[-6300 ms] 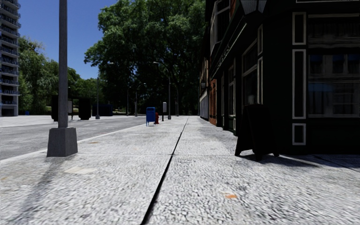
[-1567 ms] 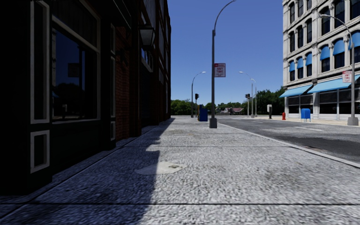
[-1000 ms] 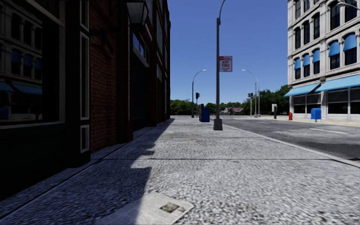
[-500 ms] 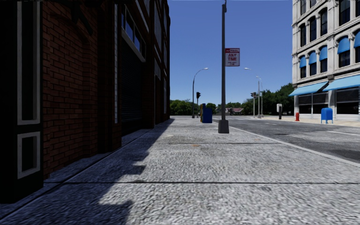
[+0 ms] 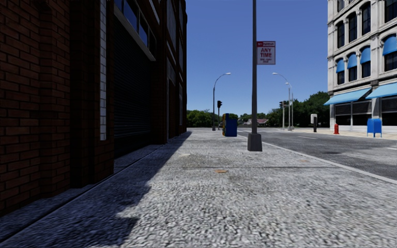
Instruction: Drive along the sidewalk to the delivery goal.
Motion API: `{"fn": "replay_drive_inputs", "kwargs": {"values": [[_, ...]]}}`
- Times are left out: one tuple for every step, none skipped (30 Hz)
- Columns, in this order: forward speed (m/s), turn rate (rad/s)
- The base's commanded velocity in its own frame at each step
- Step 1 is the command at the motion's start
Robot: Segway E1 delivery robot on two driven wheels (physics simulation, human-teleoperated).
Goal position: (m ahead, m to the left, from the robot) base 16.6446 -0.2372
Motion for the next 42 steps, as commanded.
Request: {"fn": "replay_drive_inputs", "kwargs": {"values": [[2.00,0.00],[2.00,0.00],[2.00,0.00],[2.00,0.00],[2.00,0.00],[2.00,0.00],[2.00,0.00],[2.00,0.00],[2.00,0.00],[2.00,0.00],[2.00,0.00],[2.00,0.00],[2.00,0.00],[2.00,0.00],[2.00,0.00],[2.00,0.00],[2.00,0.00],[2.00,0.00],[2.00,0.00],[2.00,0.00],[2.00,0.00],[2.00,0.00],[2.00,0.00],[2.00,0.00],[2.00,0.00],[2.00,0.00],[2.00,0.00],[2.00,0.00],[2.00,0.00],[2.00,0.00],[2.00,0.00],[2.00,0.00],[2.00,0.00],[2.00,0.00],[2.00,0.00],[2.00,0.00],[2.00,0.00],[2.00,0.00],[2.00,0.00],[2.00,0.00],[2.00,0.00],[2.00,0.00]]}}
